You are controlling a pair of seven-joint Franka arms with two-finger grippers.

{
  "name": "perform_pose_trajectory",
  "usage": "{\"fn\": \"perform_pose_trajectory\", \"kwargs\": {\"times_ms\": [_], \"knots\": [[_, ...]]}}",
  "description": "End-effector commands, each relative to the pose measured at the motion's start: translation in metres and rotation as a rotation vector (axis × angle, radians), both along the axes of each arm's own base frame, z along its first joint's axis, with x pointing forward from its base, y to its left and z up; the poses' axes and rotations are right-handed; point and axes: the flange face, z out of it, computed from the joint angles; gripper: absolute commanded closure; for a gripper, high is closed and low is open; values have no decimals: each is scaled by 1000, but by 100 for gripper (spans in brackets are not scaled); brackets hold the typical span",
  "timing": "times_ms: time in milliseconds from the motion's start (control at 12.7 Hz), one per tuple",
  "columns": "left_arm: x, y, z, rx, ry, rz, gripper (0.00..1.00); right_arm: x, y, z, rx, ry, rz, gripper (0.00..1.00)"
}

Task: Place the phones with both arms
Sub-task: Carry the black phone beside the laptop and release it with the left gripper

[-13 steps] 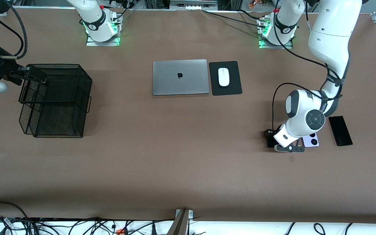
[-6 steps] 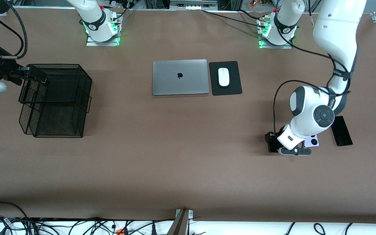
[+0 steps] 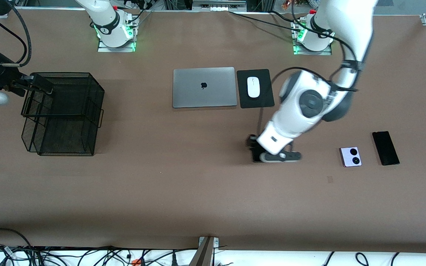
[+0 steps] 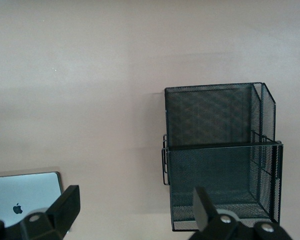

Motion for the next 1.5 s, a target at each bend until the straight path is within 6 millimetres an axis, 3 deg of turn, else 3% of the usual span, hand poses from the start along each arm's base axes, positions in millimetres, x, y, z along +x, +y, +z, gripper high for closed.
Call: {"fn": "perform_pose_trajectory", "kwargs": {"times_ms": [0, 316, 553, 1026, 1105, 1184, 1342, 1421], "knots": [[-3, -79, -33, -23, 32, 36, 64, -3, 1, 5, 15, -1, -8, 0], [-13, -153, -87, -35, 42, 118, 69, -3, 1, 4, 15, 0, -7, 0], [-43, -188, -124, 31, -9, 61, 69, -3, 1, 4, 15, -1, -8, 0], [-58, -204, -163, 17, -41, 55, 68, 0, -1, 1, 12, -2, 7, 0], [-58, -204, -166, 20, -39, 55, 65, 0, -2, -1, 14, 6, 10, 0], [-58, -204, -168, 22, -37, 55, 51, 0, -2, -1, 15, 7, 4, 0], [-55, -201, -167, 25, -45, 59, 35, 0, -1, -2, 15, 9, -10, 0], [-53, -199, -165, 31, -53, 61, 8, 4, 1, -12, 11, 27, 16, 0]]}}
